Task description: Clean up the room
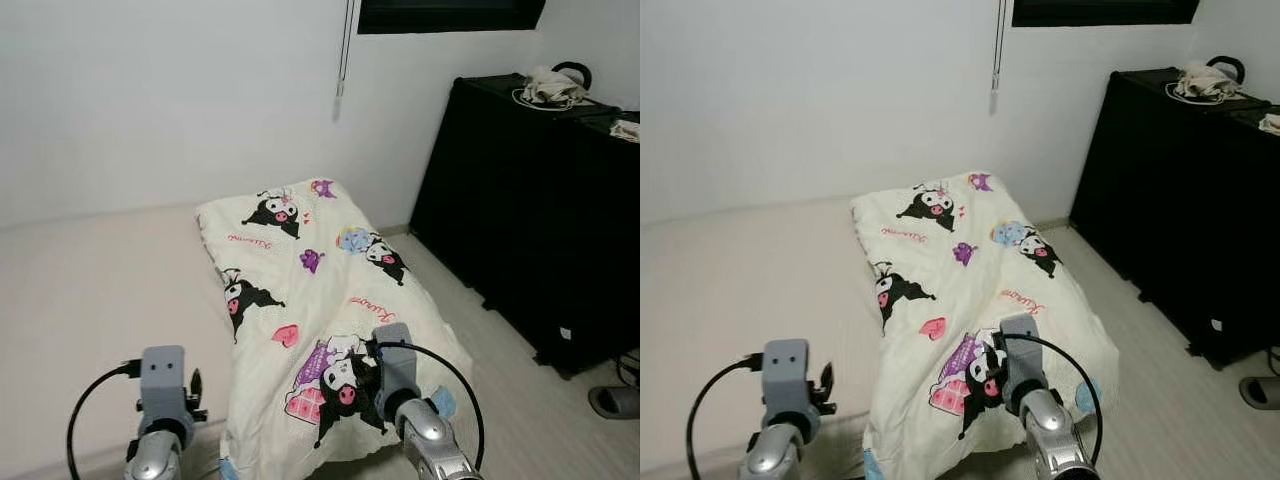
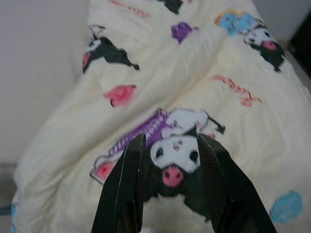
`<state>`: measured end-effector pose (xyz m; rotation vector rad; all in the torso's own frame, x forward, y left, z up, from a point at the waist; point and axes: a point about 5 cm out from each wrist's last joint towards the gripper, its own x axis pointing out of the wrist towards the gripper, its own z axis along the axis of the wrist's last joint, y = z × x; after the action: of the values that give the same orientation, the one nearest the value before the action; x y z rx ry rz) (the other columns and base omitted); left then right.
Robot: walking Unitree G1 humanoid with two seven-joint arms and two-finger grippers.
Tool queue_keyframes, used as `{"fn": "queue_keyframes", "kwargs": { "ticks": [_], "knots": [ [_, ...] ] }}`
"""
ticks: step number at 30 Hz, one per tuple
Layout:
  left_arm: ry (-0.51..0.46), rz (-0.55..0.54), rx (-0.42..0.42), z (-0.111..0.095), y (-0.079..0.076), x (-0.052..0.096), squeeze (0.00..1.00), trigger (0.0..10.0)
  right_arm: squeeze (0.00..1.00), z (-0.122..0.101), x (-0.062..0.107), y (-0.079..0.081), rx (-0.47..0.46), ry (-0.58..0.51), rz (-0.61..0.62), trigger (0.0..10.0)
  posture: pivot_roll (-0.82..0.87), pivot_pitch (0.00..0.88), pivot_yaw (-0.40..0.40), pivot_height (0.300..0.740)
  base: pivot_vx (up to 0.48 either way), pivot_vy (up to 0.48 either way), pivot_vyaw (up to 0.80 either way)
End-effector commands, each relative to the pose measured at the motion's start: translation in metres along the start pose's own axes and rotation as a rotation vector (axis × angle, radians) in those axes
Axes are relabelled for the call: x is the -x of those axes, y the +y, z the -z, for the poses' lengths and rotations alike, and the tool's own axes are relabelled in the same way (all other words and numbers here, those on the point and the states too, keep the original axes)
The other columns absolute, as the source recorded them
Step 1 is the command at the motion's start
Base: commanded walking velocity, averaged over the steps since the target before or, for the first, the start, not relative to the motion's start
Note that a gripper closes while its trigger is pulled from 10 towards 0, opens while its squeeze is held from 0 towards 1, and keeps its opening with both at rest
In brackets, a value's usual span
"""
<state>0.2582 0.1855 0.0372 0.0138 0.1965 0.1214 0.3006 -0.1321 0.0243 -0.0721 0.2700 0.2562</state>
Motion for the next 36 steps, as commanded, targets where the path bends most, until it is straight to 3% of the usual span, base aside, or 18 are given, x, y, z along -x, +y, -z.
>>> {"fn": "queue_keyframes", "kwargs": {
  "ticks": [1, 13, 19, 31, 36],
  "knots": [
    [-0.001, -0.004, -0.008, 0.001, 0.0, 0.002, 0.0, 10.0, 0.0, 0.006, 0.003, 0.0, 0.006, 0.019, -0.003, 10.0, 0.0, 0.071, -0.088, 0.74, 0.0, 0.0, 0.0],
    [-0.043, 0.013, 0.013, -0.002, -0.003, 0.002, 0.0, 10.0, 0.0, 0.002, 0.002, 0.002, 0.025, -0.019, -0.035, 10.0, 0.0, 0.058, -0.088, 0.74, 0.0, 0.0, 0.0],
    [-0.05, 0.01, 0.003, -0.003, -0.004, 0.002, 0.0, 10.0, 0.0, -0.003, -0.001, 0.007, 0.077, -0.036, -0.061, 10.0, 0.0, 0.056, -0.088, 0.74, 0.0, 0.0, 0.0],
    [-0.051, -0.015, -0.008, -0.002, -0.002, 0.001, 0.0, 10.0, 0.0, -0.007, -0.002, 0.01, 0.123, -0.054, -0.09, 10.0, 0.0, 0.063, -0.093, 0.74, 0.0, -0.454, 0.8],
    [-0.05, -0.03, 0.034, -0.002, 0.0, 0.002, 0.0, 10.0, 0.0, -0.007, -0.002, 0.008, 0.085, -0.056, -0.085, 10.0, 0.0, 0.063, -0.095, 0.74, 0.0, 0.0, 0.32]
  ]
}}
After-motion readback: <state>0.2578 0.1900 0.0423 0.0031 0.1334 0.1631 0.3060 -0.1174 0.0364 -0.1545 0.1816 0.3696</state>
